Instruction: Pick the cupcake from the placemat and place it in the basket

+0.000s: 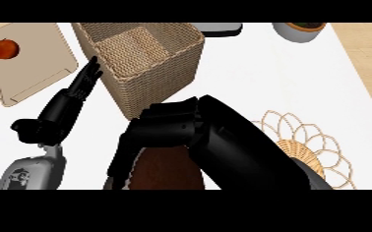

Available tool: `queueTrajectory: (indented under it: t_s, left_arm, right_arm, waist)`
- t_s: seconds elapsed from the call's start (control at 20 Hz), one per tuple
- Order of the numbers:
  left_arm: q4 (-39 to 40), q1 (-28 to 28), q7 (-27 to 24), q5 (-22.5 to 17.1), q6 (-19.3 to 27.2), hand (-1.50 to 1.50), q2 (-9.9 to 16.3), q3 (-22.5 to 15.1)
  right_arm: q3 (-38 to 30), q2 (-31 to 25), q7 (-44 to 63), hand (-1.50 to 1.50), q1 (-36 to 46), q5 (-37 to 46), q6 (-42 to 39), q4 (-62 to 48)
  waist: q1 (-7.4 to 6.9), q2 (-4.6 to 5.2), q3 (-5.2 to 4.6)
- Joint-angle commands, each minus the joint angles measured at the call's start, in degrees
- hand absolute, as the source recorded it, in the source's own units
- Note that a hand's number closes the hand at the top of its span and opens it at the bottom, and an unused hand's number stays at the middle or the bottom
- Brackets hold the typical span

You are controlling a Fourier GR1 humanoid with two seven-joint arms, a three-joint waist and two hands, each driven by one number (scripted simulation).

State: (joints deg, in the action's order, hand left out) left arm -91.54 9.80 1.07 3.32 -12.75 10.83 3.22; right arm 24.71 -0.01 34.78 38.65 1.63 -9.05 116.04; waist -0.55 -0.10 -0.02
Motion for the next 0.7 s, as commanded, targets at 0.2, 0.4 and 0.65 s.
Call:
queueTrajectory:
  t_s: [0.2,0.4,0.65]
  left_arm:
    - [3.90,3.77,1.02,0.56,0.17,0.00,-0.42,0.29]
    - [1.84,1.13,-0.35,-0.02,-1.03,0.00,0.44,0.77]
    - [0.52,0.41,0.29,-0.03,-0.96,0.00,-0.17,0.27]
  right_arm:
    - [-3.08,0.01,2.61,1.50,18.11,0.18,11.90,-16.10]
    - [-3.95,0.01,-0.07,1.50,23.99,2.05,17.63,-27.60]
    - [-11.50,0.01,-4.47,1.50,31.43,-0.69,20.17,-40.76]
  waist:
    - [0.10,0.15,-0.04]
    - [-0.46,0.22,-0.06]
    - [-0.78,0.30,-0.03]
